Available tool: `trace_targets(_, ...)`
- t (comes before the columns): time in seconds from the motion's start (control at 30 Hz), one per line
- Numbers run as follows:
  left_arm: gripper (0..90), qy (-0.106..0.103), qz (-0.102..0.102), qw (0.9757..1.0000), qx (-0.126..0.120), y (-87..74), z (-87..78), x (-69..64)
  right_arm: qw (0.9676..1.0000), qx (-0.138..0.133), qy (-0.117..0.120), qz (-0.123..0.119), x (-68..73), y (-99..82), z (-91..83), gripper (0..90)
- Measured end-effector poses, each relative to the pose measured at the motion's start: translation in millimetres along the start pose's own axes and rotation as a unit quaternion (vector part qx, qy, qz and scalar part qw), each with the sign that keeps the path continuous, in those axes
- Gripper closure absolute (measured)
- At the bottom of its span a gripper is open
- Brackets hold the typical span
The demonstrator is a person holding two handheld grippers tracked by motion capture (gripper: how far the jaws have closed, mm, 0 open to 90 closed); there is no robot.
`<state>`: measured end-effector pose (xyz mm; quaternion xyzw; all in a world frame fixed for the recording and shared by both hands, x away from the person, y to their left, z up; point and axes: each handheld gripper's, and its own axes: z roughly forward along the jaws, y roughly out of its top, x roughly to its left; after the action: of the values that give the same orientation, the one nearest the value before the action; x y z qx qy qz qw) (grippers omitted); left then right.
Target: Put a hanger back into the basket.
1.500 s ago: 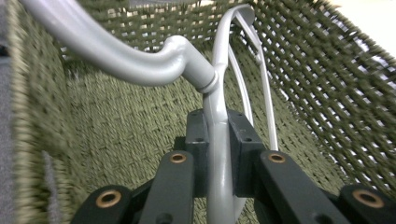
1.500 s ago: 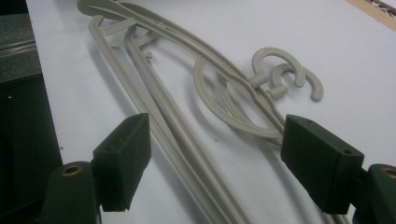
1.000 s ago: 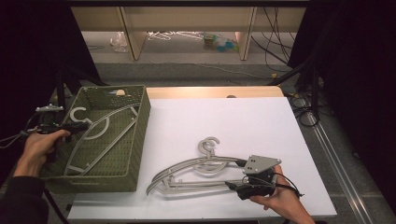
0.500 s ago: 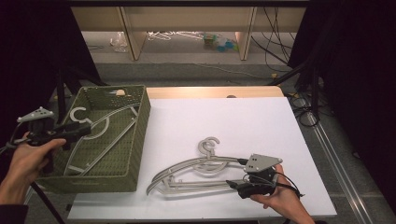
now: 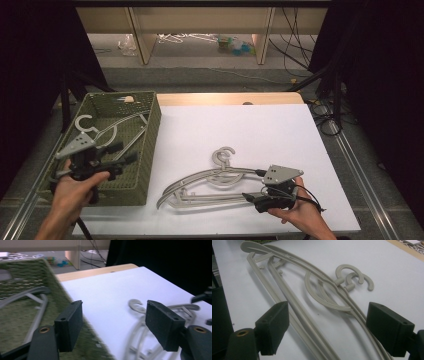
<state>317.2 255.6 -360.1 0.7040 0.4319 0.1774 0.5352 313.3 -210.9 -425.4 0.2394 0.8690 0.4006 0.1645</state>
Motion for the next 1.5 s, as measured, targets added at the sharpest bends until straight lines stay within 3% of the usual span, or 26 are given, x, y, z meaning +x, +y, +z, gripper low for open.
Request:
trace_targets(0.13,29.1,-0.02,0.042,0.9986,0.027,-15.6,15.6,-32.5,1.0,-0.004,-0.001,0.003,-0.4,-1.1,3.0,19.1)
trace_targets(0.23,27.7,-0.044,0.061,0.9967,0.031,-25.1,24.5,-49.7,1.0,-0.006,0.002,0.006,-0.8,-1.5,3.7,19.0)
trace_targets(0.37,24.0,-0.082,0.058,0.9945,0.03,-36.3,34.8,-63.5,0.9999,-0.015,0.0,0.009,-1.6,-3.1,2.6,19.0)
trace_targets(0.43,23.4,-0.087,0.066,0.9939,0.02,-41.6,37.2,-65.6,0.9998,-0.016,-0.001,0.012,-2.5,-3.5,1.7,18.9)
trace_targets(0.53,22.1,-0.095,0.054,0.9939,0.017,-50.2,40.9,-65.4,0.9997,-0.019,-0.003,0.015,-2.7,-4.0,1.3,18.7)
trace_targets(0.67,21.9,-0.088,0.061,0.994,0.023,-63.8,45.9,-65.5,0.9997,-0.018,-0.001,0.015,-1.6,-3.9,2.2,18.8)
trace_targets(0.8,22.1,-0.079,0.054,0.9949,0.031,-75.4,50.7,-63.3,0.9998,-0.017,0.002,0.013,-0.8,-3.7,3.2,18.9)
trace_targets(1.17,22.0,-0.084,0.062,0.9942,0.025,-77.5,49.4,-74.5,0.9998,-0.015,-0.005,0.011,-7.5,-5.6,3.6,20.1)
trace_targets(1.27,22.0,-0.097,0.07,0.9926,0.022,-78.4,49.4,-77.8,0.9999,-0.009,-0.008,0.009,-12.0,-4.4,5.8,21.1)
trace_targets(1.5,21.9,-0.104,0.078,0.9913,0.018,-78.6,46.9,-82.2,0.9996,0.002,-0.025,0.016,-25.7,-2.2,14.4,21.9)
